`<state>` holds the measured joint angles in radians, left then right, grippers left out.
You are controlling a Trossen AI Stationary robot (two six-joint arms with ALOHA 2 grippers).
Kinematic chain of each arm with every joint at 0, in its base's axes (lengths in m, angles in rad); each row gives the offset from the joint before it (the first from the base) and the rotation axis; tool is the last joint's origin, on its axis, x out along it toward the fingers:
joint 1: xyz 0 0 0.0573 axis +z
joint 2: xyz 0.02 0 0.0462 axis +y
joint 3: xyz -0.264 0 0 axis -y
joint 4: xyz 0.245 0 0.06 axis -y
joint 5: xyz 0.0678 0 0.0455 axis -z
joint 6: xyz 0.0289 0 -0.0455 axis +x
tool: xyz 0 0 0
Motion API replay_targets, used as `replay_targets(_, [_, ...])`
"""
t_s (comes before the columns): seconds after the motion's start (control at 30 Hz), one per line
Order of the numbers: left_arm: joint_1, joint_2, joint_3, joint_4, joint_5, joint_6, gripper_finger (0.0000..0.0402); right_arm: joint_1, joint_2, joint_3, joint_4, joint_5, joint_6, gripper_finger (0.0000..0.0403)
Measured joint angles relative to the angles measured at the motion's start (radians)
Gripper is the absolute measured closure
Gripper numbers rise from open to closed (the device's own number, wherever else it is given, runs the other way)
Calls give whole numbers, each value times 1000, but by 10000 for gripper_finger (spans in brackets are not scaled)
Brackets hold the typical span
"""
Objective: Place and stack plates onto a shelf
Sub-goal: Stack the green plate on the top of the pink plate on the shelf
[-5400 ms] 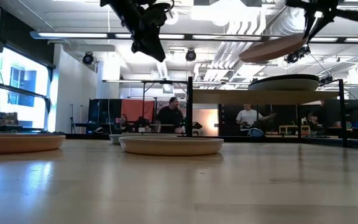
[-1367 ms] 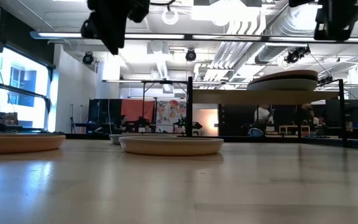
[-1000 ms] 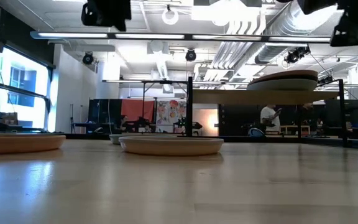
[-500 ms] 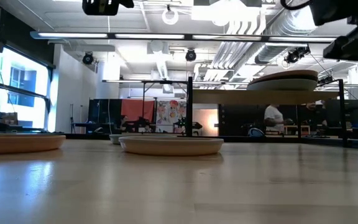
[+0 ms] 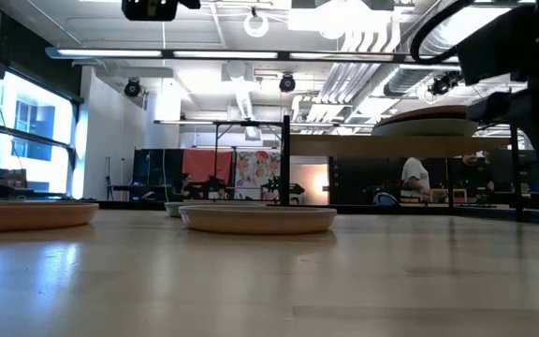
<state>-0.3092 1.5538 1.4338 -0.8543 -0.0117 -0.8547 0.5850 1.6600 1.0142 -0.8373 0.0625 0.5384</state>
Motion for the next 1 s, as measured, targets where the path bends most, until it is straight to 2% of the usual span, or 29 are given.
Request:
replay_targets(0.47, [1,0,0,0,-4,2,305,-3,59,0,45,-32,-114,320])
replay_targets(0.7, [1,0,0,0,-20,2,305,-3,62,-1,50,-35,-116,323])
replay_targets(0.8, [1,0,0,-1,-26,2,305,-8,61,-10,51,-39,-92,344])
replay_targets(0.9, [1,0,0,-1,-27,2,305,-10,60,-14,46,-61,-76,384])
replay_targets(1.0, [1,0,0,0,-27,2,305,-10,57,-13,49,-60,-71,394])
